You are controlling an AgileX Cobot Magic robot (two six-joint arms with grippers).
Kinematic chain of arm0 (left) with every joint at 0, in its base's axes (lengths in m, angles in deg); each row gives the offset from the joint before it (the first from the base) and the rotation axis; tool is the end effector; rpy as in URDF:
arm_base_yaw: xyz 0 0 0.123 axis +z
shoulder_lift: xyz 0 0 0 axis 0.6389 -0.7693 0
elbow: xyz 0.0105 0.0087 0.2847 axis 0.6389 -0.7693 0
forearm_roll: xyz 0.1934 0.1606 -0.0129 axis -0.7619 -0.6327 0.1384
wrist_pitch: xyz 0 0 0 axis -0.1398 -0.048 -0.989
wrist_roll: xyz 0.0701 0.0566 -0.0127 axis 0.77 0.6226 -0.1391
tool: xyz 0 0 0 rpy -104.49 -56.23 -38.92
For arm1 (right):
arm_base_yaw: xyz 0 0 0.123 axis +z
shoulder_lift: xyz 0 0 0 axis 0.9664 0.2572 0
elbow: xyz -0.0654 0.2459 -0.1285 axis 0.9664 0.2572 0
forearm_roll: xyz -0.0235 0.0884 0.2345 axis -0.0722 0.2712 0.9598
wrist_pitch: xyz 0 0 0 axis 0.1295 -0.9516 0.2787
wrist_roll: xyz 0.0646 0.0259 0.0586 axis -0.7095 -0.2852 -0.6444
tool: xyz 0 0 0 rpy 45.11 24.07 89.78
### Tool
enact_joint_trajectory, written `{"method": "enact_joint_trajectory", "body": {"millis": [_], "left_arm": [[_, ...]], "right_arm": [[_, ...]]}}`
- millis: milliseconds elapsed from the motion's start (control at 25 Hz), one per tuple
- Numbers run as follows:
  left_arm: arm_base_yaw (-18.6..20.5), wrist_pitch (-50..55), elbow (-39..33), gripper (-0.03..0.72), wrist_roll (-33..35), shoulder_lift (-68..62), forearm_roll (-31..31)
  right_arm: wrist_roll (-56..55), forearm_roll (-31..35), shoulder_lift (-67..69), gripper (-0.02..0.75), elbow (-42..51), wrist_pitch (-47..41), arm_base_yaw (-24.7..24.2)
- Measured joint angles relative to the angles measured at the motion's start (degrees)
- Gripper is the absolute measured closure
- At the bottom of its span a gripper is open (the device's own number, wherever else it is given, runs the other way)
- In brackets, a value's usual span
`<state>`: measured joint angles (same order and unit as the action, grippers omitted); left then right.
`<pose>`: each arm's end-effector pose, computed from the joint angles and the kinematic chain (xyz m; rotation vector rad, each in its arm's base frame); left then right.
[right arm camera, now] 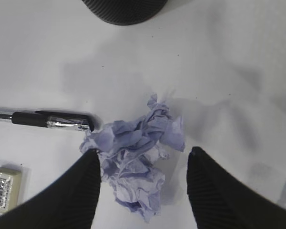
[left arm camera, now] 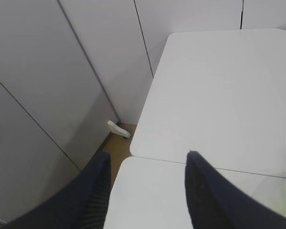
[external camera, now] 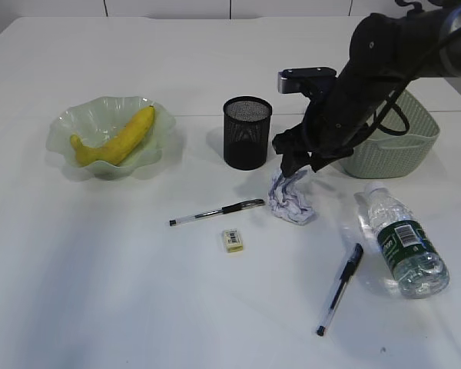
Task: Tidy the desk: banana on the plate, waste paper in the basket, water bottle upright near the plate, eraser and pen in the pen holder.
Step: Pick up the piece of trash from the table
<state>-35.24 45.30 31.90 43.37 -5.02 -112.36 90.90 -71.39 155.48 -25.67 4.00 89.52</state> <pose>0.3442 0.0551 0.4720 -0.2519 1.9754 0.3806 0.4319 0.1248 0.1817 -0.4709 2.7359 0.2521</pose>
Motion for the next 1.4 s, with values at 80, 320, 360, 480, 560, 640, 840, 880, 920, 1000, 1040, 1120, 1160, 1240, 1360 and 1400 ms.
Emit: {"method": "enact_joint_trajectory", "body": {"millis": [80, 320, 360, 480, 560, 640, 840, 880, 920, 1000, 1040, 1120, 1160, 1240, 1360, 1400], "left_arm": [[0.0, 0.0, 0.0, 0.333, 0.0, 0.0, 0.0], [0.0, 0.0, 0.0, 0.334, 0.0, 0.0, 0.0], [0.0, 0.0, 0.0, 0.334, 0.0, 0.0, 0.0], [0.0, 0.0, 0.0, 0.334, 0.0, 0.0, 0.0], [0.0, 0.0, 0.0, 0.334, 0.0, 0.0, 0.0], [0.0, 0.0, 0.0, 0.334, 0.0, 0.0, 0.0], [0.0, 0.07, 0.0, 0.335, 0.0, 0.0, 0.0], [0.0, 0.07, 0.0, 0.335, 0.0, 0.0, 0.0], [0.0, 0.07, 0.0, 0.335, 0.0, 0.0, 0.0], [0.0, 0.07, 0.0, 0.335, 0.0, 0.0, 0.0], [0.0, 0.18, 0.0, 0.335, 0.0, 0.0, 0.0], [0.0, 0.22, 0.0, 0.335, 0.0, 0.0, 0.0], [0.0, 0.26, 0.0, 0.335, 0.0, 0.0, 0.0], [0.0, 0.39, 0.0, 0.336, 0.0, 0.0, 0.0], [0.0, 0.53, 0.0, 0.336, 0.02, 0.0, 0.0], [0.0, 0.62, 0.0, 0.336, 0.02, 0.0, 0.0]], "right_arm": [[0.0, -0.12, 0.24, 0.307, -0.3, 0.0, 0.0], [0.0, -0.23, 1.23, 0.307, -1.65, 0.14, 0.0], [0.0, -0.23, 1.22, 0.307, -1.72, 0.14, 0.0], [0.0, -0.23, 1.34, 0.307, -1.72, 0.14, 0.0], [0.0, -0.23, 1.86, 0.307, -1.79, 0.03, 0.0], [-0.06, -0.23, 2.54, 0.307, -1.79, -0.36, 0.0], [-0.19, -0.13, 3.02, 0.307, -1.79, -0.33, 0.0], [-0.19, -0.04, 3.02, 0.307, -1.79, -0.33, 0.0], [-0.19, -0.04, 3.02, 0.307, -1.79, -0.33, 0.0], [-0.19, -0.04, 3.02, 0.307, -1.79, -0.09, 0.0], [-0.19, -0.04, 3.02, 0.307, -1.79, 0.05, 0.0], [-0.19, -0.18, 3.02, 0.307, -1.79, 0.17, 0.0], [-0.27, -0.47, 3.02, 0.307, -1.79, 0.17, 0.0], [-0.79, -1.35, 3.02, 0.307, -1.79, 0.17, 0.0], [-1.54, -2.39, 3.02, 0.307, -1.79, 0.26, 0.0], [-1.86, -2.4, 3.02, 0.307, -1.79, 0.26, 0.0]]}}
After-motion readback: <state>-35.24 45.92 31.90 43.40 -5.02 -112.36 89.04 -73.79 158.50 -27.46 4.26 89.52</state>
